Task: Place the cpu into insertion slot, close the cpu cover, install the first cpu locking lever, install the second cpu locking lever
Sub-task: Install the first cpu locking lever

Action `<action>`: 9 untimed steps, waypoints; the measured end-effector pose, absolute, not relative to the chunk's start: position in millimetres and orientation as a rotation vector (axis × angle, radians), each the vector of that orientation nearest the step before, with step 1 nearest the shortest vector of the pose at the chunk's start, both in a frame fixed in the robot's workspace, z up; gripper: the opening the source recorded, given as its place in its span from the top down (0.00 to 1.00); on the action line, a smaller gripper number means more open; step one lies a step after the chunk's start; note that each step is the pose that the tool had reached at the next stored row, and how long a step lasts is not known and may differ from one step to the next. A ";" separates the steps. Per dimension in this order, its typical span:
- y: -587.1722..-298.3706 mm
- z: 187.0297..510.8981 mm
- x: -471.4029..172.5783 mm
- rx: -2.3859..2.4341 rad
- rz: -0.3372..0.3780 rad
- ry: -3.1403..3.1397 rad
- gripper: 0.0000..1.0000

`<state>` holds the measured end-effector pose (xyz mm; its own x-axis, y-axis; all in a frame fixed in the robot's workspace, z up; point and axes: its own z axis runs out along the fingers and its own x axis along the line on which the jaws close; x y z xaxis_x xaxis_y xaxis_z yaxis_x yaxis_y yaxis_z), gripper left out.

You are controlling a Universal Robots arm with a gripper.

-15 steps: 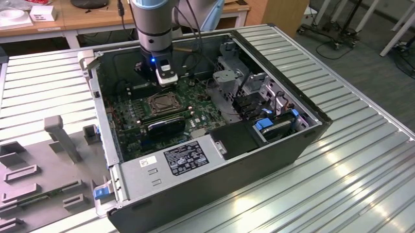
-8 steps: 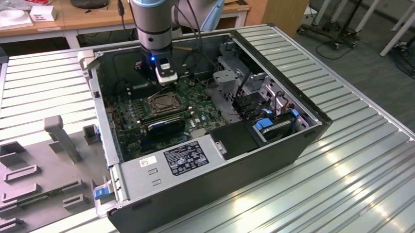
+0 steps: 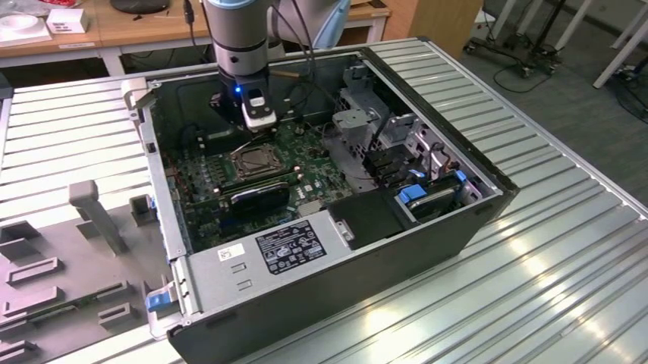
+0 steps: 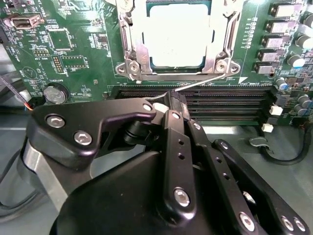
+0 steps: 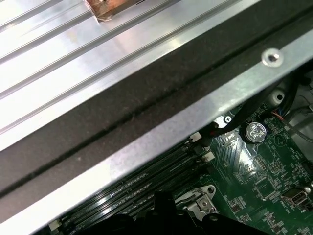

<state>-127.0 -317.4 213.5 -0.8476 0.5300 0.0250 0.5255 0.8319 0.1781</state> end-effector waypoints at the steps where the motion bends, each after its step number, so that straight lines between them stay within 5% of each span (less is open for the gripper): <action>1: -317.4 213.5 -127.1 0.861 0.279 2.981 0.89; 9: -316.7 213.5 -128.6 0.869 0.280 2.973 0.89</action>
